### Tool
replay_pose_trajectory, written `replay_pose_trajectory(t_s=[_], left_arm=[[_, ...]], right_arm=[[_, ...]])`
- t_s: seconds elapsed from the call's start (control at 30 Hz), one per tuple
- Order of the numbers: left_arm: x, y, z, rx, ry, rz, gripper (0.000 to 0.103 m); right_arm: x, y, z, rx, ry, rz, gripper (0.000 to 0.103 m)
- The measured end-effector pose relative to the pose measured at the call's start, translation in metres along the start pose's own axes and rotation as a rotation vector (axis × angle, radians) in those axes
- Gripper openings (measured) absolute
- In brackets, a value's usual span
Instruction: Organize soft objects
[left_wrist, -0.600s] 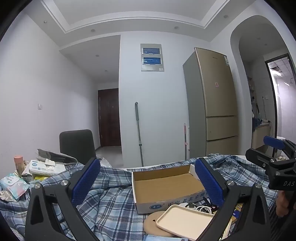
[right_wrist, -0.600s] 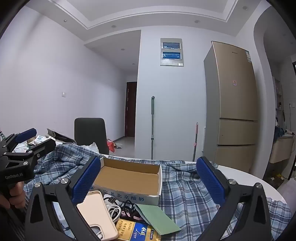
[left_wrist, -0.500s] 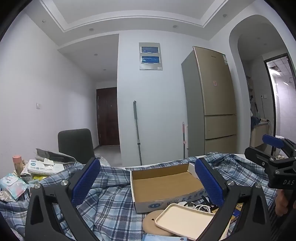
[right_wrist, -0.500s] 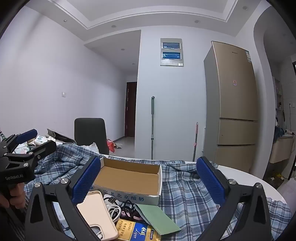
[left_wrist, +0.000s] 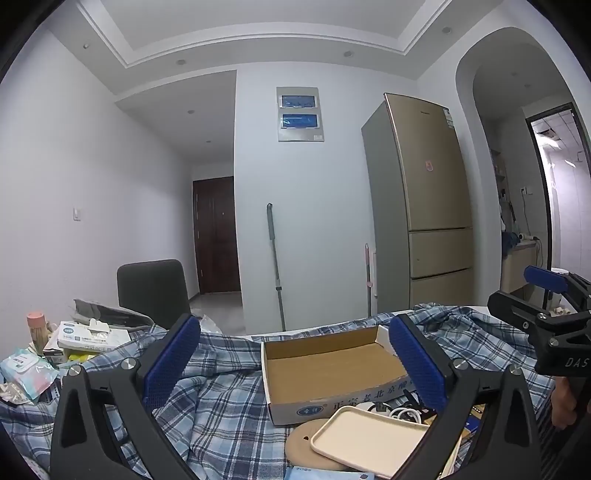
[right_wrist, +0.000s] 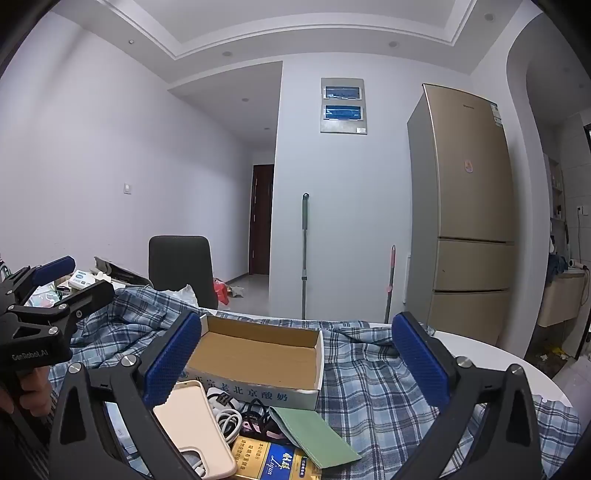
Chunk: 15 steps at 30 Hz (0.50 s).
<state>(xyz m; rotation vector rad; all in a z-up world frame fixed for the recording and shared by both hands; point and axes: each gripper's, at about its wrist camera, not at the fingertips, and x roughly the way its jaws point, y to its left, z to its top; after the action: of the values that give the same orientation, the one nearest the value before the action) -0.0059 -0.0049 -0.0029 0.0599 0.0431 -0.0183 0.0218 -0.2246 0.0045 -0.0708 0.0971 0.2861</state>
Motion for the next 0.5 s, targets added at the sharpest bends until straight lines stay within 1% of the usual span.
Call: replay_pose_trajectory(t_s=[0.03,0.5], left_arm=[[0.0033,0.0036,0.0023,0.000,0.008,0.004,0.103],[0.0033,0.0052,0.0034,-0.013,0.004,0.004,0.103]], right_arm=[[0.0000,0.0001,-0.0001,0.000,0.000,0.000,0.103],[-0.0024,0.0026,0.0035,-0.001,0.000,0.008,0.103]])
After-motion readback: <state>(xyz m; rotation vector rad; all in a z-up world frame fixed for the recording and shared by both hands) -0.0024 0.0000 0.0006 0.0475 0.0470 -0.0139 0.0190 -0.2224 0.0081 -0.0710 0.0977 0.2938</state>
